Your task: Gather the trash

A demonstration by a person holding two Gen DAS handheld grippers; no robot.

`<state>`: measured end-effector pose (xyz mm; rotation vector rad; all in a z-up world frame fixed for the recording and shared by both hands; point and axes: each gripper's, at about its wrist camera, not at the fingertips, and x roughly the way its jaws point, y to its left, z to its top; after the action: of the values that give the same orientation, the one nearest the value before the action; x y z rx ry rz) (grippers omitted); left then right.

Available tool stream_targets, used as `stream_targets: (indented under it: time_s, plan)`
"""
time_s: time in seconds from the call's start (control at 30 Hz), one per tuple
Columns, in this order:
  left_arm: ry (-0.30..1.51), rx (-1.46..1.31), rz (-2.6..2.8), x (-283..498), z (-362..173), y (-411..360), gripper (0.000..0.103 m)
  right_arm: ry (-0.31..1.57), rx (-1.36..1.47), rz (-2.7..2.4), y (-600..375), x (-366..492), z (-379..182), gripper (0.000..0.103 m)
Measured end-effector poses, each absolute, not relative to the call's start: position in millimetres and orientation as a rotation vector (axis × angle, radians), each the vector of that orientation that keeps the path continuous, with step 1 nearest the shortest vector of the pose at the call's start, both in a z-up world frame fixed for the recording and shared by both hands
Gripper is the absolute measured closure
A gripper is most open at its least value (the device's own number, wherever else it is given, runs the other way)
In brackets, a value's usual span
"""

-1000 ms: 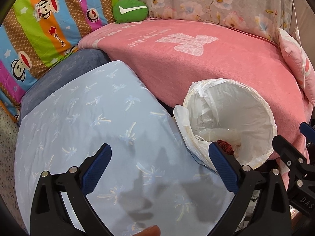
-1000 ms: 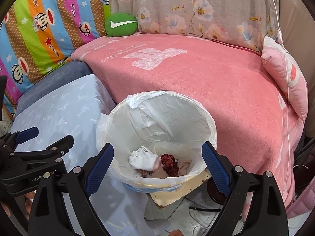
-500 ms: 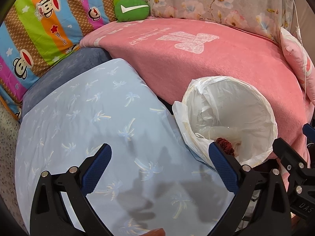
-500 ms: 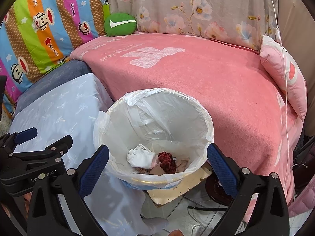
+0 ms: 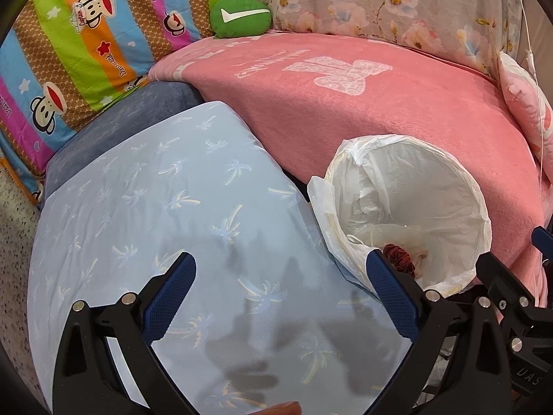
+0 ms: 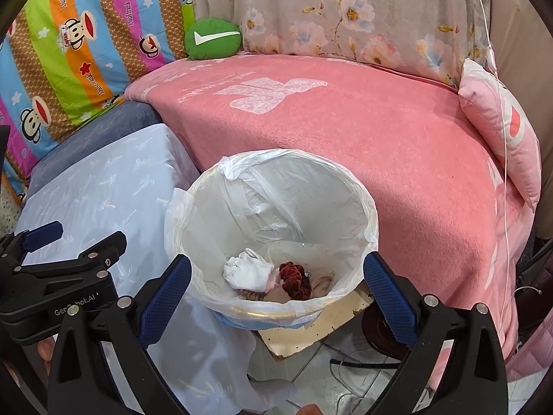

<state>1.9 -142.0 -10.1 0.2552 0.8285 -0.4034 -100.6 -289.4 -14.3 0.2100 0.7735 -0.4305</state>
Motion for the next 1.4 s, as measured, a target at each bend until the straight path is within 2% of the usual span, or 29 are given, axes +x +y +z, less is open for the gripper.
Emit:
stream_targets:
  time_s: [1.4]
  plan:
    - [0.873, 0.274, -0.363, -13, -24, -140, 0.008, 0.798, 0.216, -0.431, -292, -110, -24, 0.006]
